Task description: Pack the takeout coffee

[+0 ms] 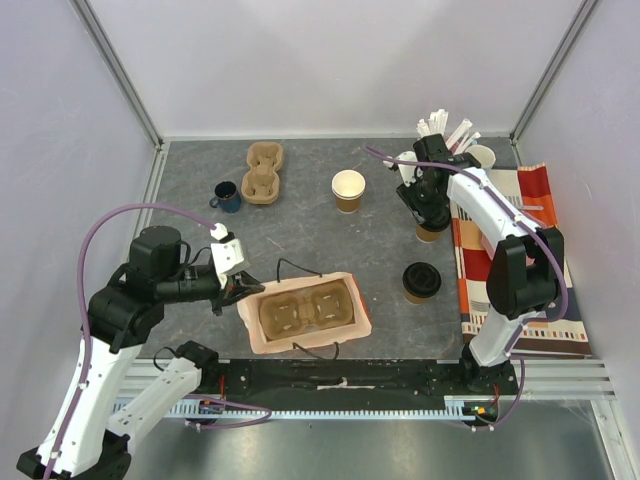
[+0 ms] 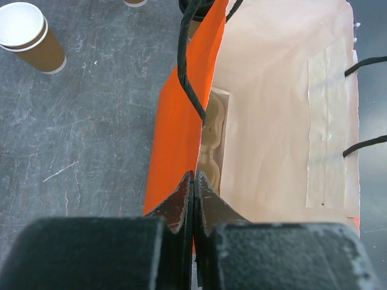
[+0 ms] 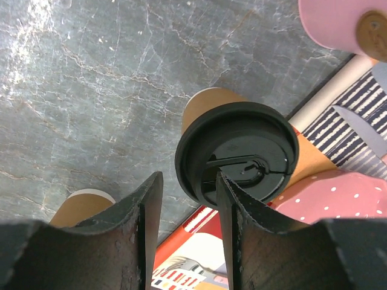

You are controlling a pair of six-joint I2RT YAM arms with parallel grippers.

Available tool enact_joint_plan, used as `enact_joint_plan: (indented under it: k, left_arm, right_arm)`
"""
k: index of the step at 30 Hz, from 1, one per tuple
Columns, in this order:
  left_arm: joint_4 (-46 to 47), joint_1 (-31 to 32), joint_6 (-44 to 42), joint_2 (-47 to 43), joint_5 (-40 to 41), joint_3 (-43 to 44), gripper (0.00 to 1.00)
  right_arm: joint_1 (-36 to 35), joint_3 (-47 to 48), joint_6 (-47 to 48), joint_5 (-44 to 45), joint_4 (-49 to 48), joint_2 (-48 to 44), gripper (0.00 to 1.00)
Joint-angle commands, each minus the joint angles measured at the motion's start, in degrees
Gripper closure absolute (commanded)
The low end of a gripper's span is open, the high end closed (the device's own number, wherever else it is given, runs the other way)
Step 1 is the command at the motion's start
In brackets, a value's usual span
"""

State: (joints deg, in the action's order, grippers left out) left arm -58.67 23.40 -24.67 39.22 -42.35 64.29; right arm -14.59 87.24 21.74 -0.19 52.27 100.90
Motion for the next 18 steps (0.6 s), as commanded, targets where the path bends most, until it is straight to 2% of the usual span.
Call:
enact_joint_plan:
  k: [1,11,18]
  left_arm:
    - [0.8,0.2,1.1,-0.1,-0.5,0.0,0.98]
    - [0.8,0.2,1.4,0.0,-0.5,0.0,0.98]
    - [0.8,0.2,1.0,-0.2,-0.1,0.1,0.98]
  right_arm:
    - [-0.5,-0.8,0.9,1.6,-1.8,0.8,0.52]
    - [-0.5,-2.4,0.9,3.3,-2.3,1.1,0.60]
    - [-0.4,-1.4,0.6,3.2,-2.3,1.6,0.73]
